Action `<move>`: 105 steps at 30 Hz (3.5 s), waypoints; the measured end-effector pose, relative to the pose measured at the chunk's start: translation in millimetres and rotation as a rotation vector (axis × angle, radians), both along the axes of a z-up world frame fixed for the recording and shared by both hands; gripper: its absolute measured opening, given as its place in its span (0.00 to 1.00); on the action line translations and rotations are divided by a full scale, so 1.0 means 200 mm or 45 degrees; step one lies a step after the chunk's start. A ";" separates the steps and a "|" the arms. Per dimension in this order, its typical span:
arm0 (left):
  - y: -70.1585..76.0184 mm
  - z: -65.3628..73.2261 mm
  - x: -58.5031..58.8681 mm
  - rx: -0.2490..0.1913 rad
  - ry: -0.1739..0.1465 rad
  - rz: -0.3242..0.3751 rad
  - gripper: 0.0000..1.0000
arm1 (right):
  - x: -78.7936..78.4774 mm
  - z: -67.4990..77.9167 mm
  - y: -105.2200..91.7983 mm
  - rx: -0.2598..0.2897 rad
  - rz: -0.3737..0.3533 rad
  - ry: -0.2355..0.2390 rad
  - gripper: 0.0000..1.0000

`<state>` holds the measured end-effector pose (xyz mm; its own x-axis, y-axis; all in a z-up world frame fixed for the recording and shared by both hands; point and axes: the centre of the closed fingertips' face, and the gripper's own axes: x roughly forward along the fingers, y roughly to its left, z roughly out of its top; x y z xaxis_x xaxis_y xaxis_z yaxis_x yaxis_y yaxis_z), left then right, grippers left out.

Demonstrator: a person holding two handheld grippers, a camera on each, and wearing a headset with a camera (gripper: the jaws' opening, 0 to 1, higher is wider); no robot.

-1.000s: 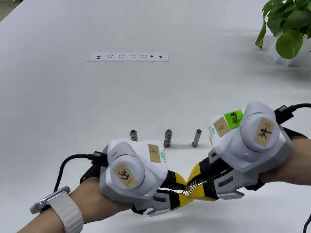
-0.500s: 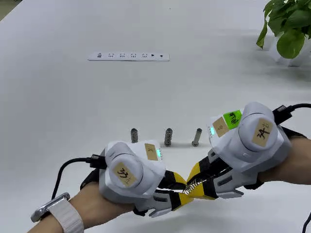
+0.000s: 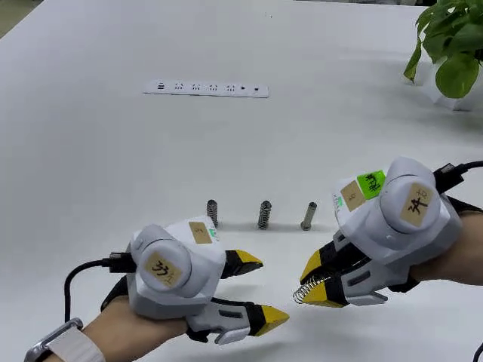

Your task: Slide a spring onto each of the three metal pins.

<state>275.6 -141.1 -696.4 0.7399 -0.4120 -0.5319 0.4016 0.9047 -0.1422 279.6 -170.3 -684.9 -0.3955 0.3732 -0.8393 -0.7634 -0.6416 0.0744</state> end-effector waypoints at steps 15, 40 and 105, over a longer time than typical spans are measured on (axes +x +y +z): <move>0.33 0.02 -0.06 0.017 -0.038 0.316 0.78 | 0.09 -0.01 0.00 -0.035 0.009 -0.039 0.12; 0.52 -0.04 -0.16 -0.018 -0.035 0.563 1.00 | 0.40 0.06 0.09 -0.070 0.041 -0.213 0.12; 0.46 -0.12 -0.19 -0.011 0.059 0.487 0.98 | 0.60 -0.01 0.33 -0.215 0.256 -0.448 0.12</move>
<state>236.8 -48.8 -720.7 0.8164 -0.1155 -0.5658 0.0282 0.9866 -0.1606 400.2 -104.7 -686.5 -0.1253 0.1638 -0.9785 -0.6224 -0.7810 -0.0510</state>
